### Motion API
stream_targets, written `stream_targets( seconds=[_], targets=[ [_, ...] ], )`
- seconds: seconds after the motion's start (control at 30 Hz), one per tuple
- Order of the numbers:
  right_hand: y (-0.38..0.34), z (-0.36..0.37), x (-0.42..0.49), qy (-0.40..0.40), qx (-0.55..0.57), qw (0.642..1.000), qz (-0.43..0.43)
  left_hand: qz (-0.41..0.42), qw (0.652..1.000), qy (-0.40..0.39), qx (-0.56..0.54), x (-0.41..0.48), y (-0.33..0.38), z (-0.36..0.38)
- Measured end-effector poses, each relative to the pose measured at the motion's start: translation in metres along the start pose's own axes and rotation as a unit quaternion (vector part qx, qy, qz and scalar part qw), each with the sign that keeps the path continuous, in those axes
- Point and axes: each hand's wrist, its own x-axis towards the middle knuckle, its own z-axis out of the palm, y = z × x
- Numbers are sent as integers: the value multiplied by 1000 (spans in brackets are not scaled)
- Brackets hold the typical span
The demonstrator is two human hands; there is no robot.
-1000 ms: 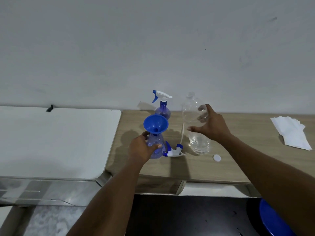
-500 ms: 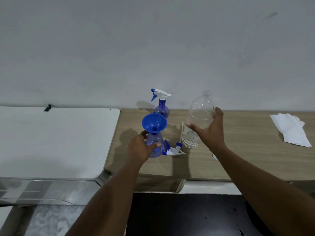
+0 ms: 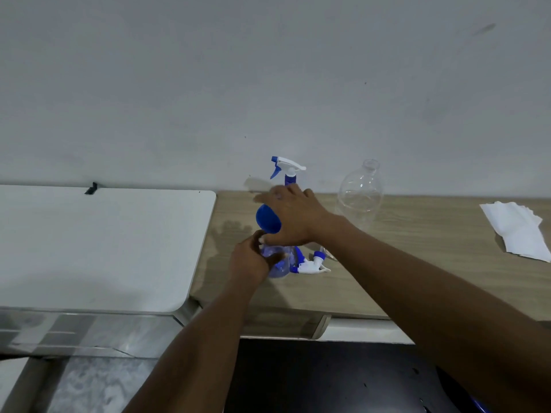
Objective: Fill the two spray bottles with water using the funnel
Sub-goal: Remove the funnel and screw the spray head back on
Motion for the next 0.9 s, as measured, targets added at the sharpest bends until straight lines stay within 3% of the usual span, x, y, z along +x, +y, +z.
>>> stream_targets(
  seconds=[0.1,0.23,0.33,0.57,0.77,0.9],
  targets=[
    [6,-5,11,-74,37,997,0,20,998,-12,62,0,1,-1],
    [21,-10,4,-49,119,991,33,23,998,-15,64,0,0,-3],
    [33,-4,-20,12,215,974,76,29,997,-10,69,0,1,-3],
    [43,63,-101,206,448,840,226,51,998,-7,28,-2,-4,-3],
    [55,135,-141,203,476,790,329,66,997,3,31,-5,-4,-2],
    [60,160,-152,145,426,809,380,62,998,5,28,-6,-2,-2]
  ],
)
